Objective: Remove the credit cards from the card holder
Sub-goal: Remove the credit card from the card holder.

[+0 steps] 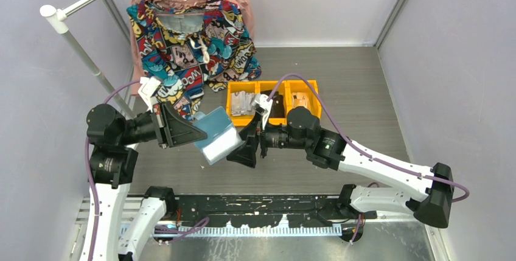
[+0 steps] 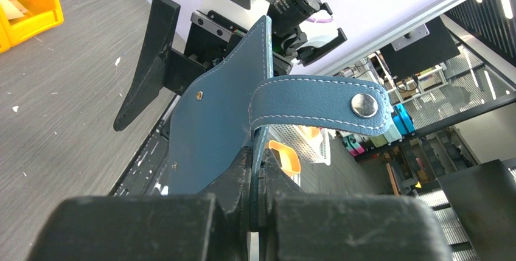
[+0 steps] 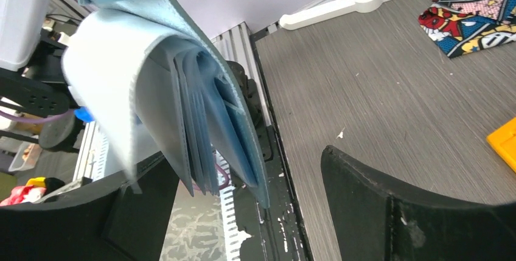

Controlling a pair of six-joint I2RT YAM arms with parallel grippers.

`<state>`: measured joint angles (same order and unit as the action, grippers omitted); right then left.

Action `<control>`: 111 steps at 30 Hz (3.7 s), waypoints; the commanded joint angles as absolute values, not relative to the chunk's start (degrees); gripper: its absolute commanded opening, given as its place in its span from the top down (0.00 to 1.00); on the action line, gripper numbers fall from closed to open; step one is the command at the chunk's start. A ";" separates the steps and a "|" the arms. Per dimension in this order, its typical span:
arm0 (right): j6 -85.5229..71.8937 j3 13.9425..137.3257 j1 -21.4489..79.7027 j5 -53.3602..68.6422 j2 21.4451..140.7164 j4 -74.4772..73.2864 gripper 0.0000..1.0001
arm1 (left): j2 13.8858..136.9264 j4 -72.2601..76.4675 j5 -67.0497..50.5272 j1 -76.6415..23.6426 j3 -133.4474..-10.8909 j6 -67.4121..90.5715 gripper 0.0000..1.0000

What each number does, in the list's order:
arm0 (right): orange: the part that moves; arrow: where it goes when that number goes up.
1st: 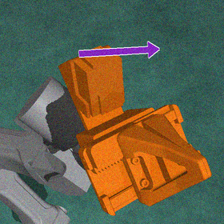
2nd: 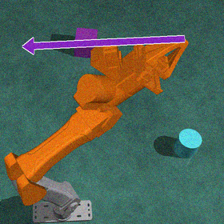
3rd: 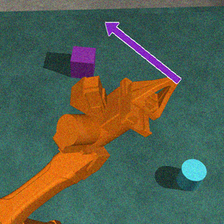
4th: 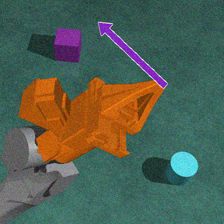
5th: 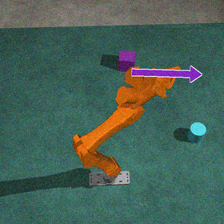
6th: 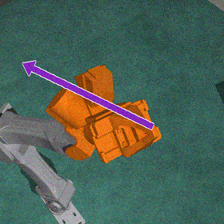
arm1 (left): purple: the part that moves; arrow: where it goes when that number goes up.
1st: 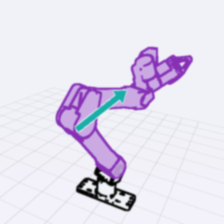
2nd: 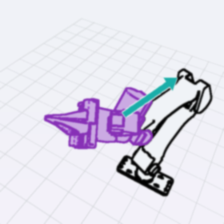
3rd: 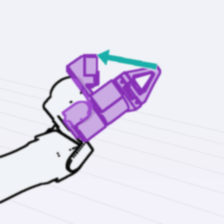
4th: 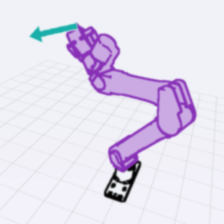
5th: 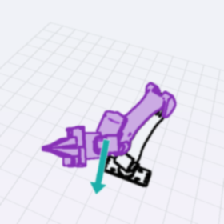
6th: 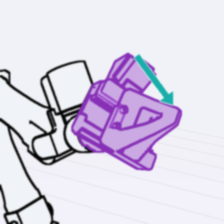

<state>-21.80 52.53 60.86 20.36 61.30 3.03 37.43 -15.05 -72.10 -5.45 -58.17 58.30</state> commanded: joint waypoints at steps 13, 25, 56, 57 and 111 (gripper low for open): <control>-36.65 59.65 57.39 31.08 65.29 15.55 0.07 | 35.03 -16.86 -75.28 -5.37 -59.05 52.08 1.00; -40.53 58.92 57.22 19.55 65.14 13.69 0.01 | 34.84 -18.59 -75.06 -5.36 -59.33 50.27 1.00; -55.22 56.02 57.30 27.34 67.11 25.22 0.92 | 33.96 -27.37 -61.43 -5.36 -60.81 41.50 1.00; -55.23 55.80 57.30 27.48 66.69 25.16 0.95 | 33.81 -27.73 -59.98 -5.41 -60.87 40.77 0.98; -46.81 62.87 57.56 37.78 66.77 6.96 0.49 | 32.77 -23.46 -67.64 -5.36 -54.05 42.00 1.00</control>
<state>-42.54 65.52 57.01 35.22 68.49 -2.39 32.97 -26.79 -69.91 -5.28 -52.69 41.98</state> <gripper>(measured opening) 0.455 0.079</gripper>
